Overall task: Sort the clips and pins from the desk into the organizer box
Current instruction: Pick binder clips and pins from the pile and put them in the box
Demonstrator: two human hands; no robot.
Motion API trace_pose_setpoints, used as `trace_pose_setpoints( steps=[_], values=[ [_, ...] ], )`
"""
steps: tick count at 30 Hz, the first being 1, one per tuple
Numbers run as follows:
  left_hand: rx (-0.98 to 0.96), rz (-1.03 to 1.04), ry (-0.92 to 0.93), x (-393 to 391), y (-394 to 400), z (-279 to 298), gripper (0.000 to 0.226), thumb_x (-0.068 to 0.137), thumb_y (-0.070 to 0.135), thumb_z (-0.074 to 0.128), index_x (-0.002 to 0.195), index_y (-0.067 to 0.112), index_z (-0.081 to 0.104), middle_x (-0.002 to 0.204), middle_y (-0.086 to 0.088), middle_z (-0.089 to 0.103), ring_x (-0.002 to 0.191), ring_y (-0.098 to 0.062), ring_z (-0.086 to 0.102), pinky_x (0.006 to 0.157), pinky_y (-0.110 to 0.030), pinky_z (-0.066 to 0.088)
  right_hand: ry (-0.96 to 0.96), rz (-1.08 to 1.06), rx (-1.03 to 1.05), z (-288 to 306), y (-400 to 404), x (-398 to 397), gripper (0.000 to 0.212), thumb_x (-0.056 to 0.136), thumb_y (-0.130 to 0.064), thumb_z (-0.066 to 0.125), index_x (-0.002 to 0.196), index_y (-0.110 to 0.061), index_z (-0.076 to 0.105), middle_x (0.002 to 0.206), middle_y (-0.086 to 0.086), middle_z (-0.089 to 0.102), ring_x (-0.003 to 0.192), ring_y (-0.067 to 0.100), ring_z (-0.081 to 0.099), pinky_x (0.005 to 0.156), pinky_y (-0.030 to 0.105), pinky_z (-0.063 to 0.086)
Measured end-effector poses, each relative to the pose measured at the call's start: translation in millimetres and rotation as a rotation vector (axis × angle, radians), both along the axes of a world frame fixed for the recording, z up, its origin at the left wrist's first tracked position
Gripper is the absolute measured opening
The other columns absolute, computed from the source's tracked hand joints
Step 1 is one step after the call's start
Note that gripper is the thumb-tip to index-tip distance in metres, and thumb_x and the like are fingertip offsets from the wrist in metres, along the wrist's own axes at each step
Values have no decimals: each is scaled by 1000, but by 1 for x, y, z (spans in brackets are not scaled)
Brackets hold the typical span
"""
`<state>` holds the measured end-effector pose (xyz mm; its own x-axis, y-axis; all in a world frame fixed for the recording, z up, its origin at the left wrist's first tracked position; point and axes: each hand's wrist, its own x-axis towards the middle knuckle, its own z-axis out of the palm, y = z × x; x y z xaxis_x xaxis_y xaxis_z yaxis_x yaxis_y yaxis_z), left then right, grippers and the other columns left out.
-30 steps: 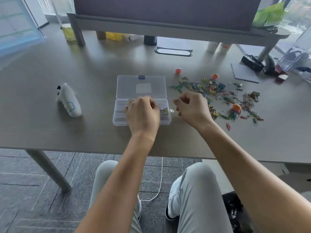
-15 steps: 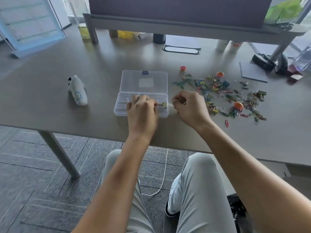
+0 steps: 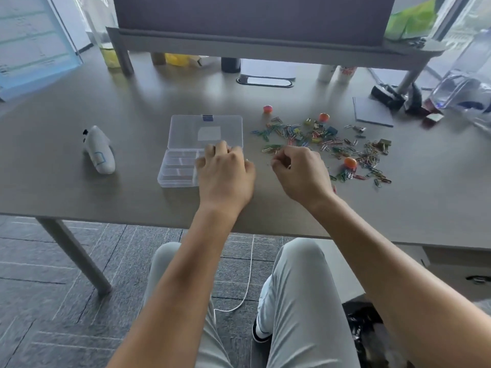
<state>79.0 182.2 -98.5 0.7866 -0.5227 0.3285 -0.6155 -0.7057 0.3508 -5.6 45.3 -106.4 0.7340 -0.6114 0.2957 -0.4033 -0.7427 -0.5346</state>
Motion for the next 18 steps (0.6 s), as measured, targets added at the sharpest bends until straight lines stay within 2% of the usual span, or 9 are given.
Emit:
trace_pose_setpoints(
  steps=[7,10,14,18],
  values=[
    [76,-248,81,-36,-72,19,38,98,44,45,118,16,61,122,-10,54,122,-30,45,95,-45,40,119,-177,-123,18,-56,-70,14,90,-28,58,88,-21,70,81,-2,71,79,26,63,70,36,54],
    [131,-361,127,-49,-101,23,40,99,47,43,121,16,58,125,-10,52,123,-29,43,92,-44,44,152,-247,-140,19,-83,-98,15,93,-29,59,88,-20,70,87,0,70,82,28,63,68,36,51],
    [198,-448,98,-58,-137,25,45,99,49,42,126,15,55,129,-11,52,125,-29,44,95,-45,44,181,-315,-120,17,-115,-121,15,94,-29,58,95,-21,71,96,1,68,89,26,63,72,36,52],
    [205,-435,78,-49,-172,26,41,98,46,46,119,14,58,124,-11,55,120,-30,50,94,-45,47,190,-374,-82,13,-147,-124,21,96,-31,57,108,-21,71,107,1,67,99,26,64,80,37,52]
  ],
)
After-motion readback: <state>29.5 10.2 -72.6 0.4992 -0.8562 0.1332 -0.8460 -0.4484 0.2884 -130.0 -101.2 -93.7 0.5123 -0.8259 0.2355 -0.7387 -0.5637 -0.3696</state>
